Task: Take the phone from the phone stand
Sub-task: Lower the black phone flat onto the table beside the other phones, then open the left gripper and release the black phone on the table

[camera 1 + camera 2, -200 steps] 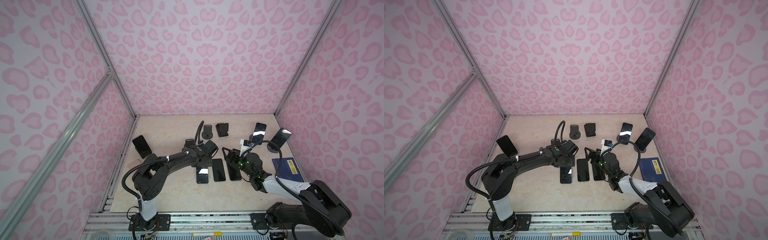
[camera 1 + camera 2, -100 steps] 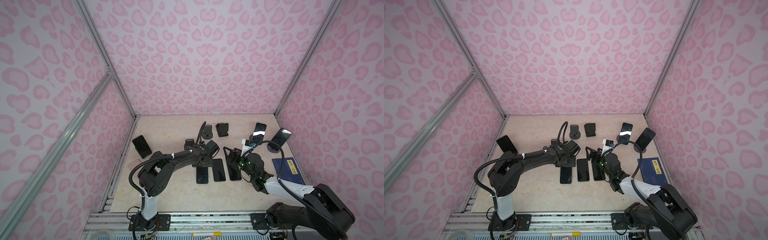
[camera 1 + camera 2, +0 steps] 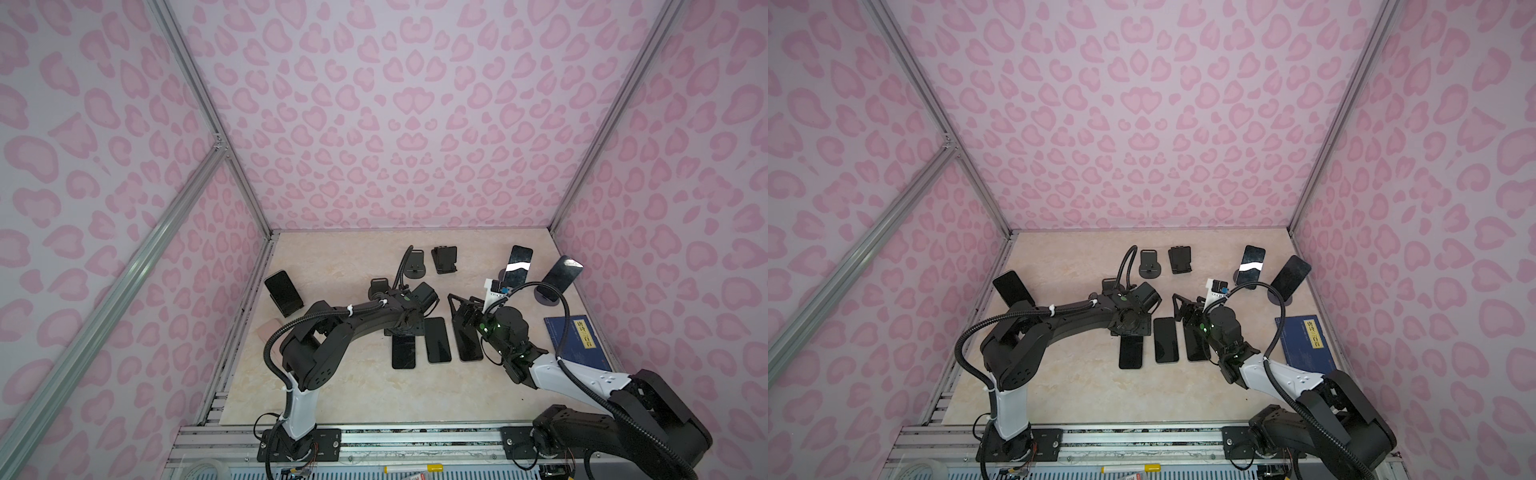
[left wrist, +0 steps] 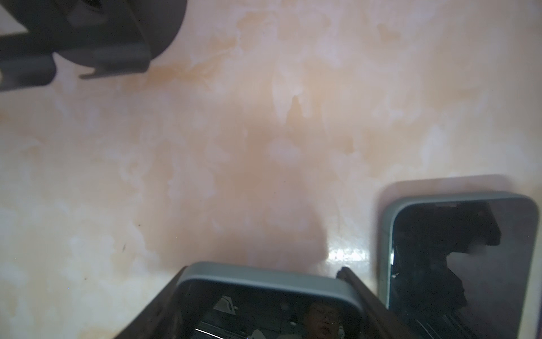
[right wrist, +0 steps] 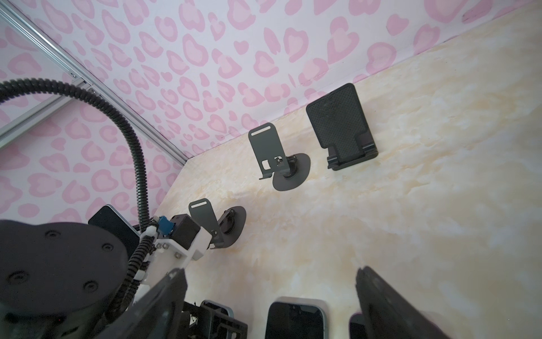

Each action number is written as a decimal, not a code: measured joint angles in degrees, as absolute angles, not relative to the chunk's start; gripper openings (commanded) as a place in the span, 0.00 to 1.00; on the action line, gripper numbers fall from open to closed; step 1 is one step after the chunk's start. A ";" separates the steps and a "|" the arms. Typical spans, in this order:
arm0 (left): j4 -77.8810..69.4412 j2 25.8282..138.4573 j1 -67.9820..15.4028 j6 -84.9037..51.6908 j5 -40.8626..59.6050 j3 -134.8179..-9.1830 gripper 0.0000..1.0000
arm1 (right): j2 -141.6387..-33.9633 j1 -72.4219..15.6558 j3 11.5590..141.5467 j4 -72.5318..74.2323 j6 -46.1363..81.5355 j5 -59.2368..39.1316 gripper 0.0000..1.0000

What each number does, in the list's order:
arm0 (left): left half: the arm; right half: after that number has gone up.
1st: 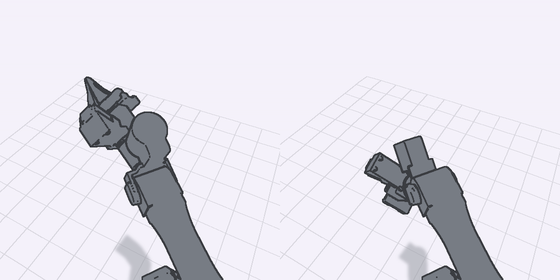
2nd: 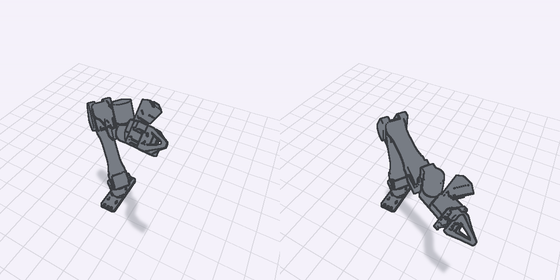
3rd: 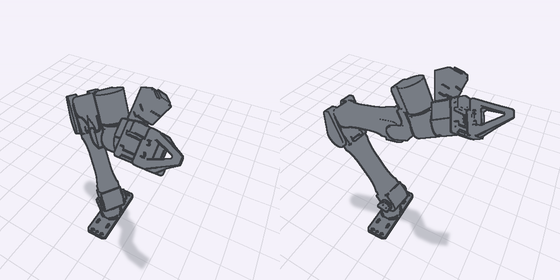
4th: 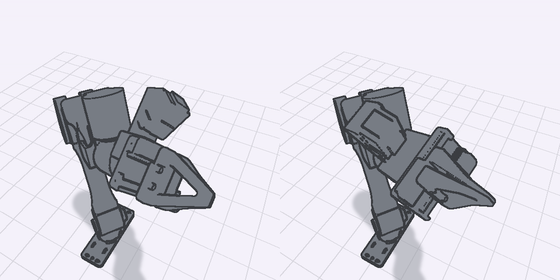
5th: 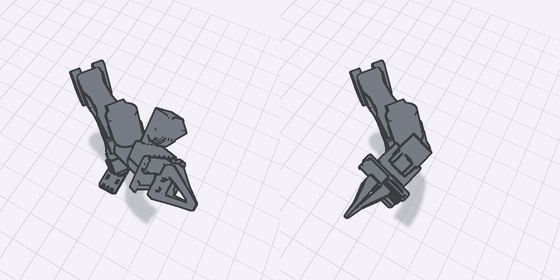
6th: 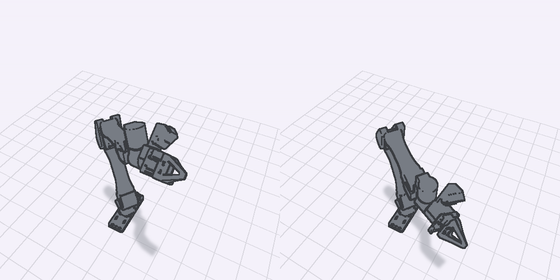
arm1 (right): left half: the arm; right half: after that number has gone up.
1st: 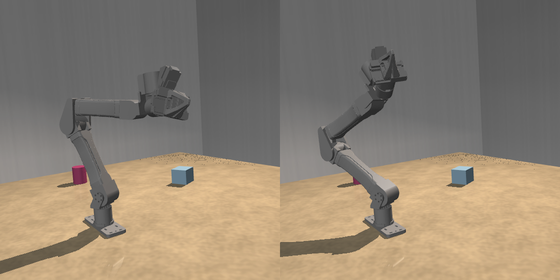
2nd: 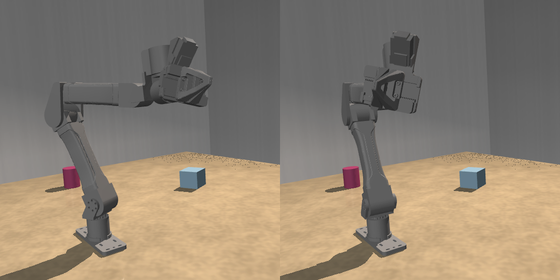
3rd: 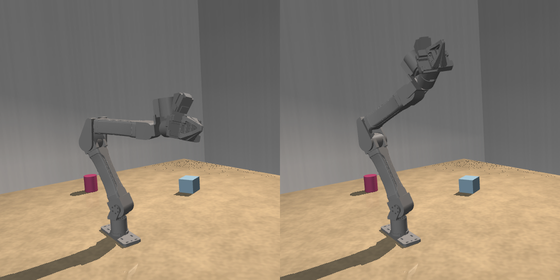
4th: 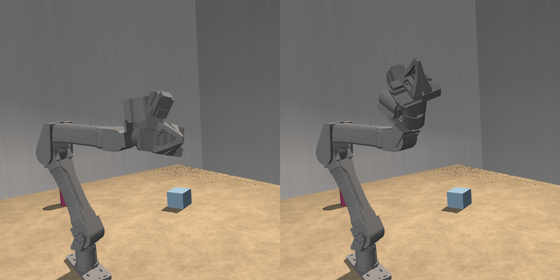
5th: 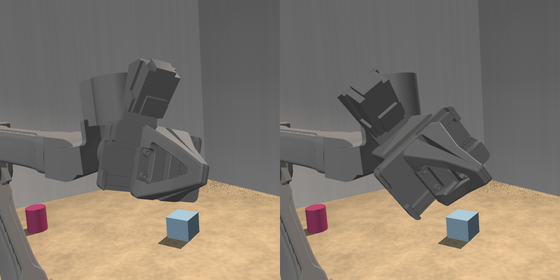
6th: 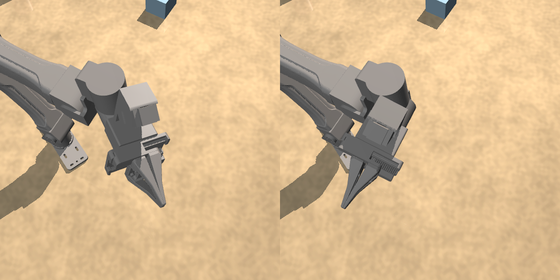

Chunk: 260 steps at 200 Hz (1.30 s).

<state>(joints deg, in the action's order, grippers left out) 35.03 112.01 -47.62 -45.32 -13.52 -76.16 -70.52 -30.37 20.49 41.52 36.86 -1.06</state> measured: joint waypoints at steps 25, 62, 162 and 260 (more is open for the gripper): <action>34.94 112.49 -47.62 -45.34 -13.47 -76.18 0.64 | -69.67 -30.37 20.23 40.86 36.82 -0.14 0.92; 35.27 113.10 -47.59 -45.39 -13.74 -77.56 0.66 | -69.65 -30.37 20.12 40.80 36.82 0.38 0.92; 34.11 113.12 -47.64 -46.76 -17.54 -74.76 0.69 | -65.67 -30.30 19.35 40.34 35.31 3.01 0.92; 31.77 113.86 -47.68 -47.46 -18.94 -74.87 0.76 | -64.49 -30.26 19.09 39.31 34.76 4.05 0.92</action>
